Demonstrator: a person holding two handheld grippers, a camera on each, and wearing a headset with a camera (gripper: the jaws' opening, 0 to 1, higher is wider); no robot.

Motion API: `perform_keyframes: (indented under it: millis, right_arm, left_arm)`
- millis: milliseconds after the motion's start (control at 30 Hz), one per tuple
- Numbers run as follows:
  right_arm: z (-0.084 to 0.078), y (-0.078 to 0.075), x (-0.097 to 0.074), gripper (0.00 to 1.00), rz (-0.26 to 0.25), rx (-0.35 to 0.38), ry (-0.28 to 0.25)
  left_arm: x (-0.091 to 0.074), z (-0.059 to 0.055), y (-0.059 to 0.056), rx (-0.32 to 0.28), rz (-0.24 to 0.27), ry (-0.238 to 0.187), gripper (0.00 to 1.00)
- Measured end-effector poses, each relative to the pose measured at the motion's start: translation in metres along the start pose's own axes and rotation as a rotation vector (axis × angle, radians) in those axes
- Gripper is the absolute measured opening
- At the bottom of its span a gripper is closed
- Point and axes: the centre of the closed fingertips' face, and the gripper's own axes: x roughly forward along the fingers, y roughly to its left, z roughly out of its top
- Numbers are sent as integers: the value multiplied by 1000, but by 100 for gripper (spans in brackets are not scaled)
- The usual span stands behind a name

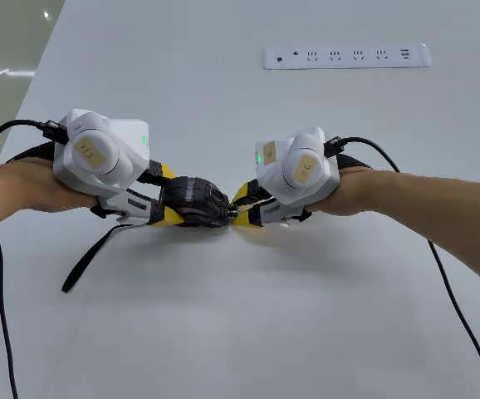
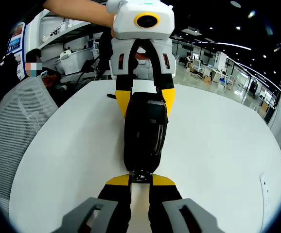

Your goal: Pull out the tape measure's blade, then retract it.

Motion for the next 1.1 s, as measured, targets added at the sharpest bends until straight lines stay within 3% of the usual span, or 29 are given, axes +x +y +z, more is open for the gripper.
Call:
perform_keyframes:
  millis: [1100]
  right_arm:
    - [-18, 2, -17, 9, 0, 3, 14]
  left_arm:
    - [0, 0, 0, -8, -4, 1, 25]
